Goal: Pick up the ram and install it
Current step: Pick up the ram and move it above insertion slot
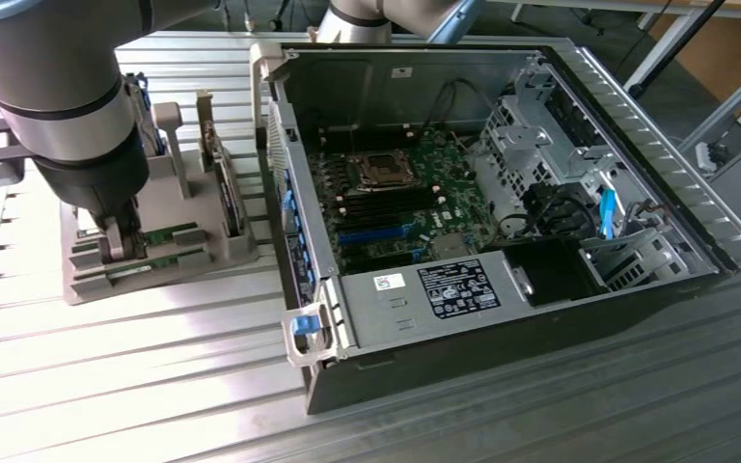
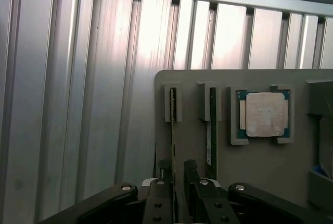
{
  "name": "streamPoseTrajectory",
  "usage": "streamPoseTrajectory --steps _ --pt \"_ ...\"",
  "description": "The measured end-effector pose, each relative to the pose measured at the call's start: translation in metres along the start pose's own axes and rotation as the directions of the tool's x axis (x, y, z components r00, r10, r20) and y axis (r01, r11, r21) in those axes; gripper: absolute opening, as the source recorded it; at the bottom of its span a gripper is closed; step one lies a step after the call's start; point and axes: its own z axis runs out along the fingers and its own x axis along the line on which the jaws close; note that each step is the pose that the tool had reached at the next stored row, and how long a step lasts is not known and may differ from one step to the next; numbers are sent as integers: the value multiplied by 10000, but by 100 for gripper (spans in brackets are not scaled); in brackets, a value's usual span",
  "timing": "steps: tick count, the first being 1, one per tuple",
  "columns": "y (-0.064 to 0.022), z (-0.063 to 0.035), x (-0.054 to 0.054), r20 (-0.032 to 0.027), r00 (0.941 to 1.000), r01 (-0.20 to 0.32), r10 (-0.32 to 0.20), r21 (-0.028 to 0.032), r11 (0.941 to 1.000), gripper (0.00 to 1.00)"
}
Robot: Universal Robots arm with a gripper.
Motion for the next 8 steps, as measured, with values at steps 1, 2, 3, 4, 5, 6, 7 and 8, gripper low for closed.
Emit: streamPoseTrajectory --steps 1,2,3,4,5,6,7,8 --pt "0 6 0 0 10000 2 -2 0 10000 22" --pt "0 9 0 0 10000 3 -3 0 10000 22" --pt "-1 15 1 0 10000 6 -6 0 10000 22" --pt "-1 21 1 0 10000 8 -8 0 10000 22" --pt "-1 27 1 1 10000 9 -9 0 10000 22" --pt "-1 35 2 0 10000 11 -11 0 10000 22" --pt "-1 39 2 0 10000 12 -12 -1 10000 22" --pt "-1 45 2 0 10000 13 -13 0 10000 22"
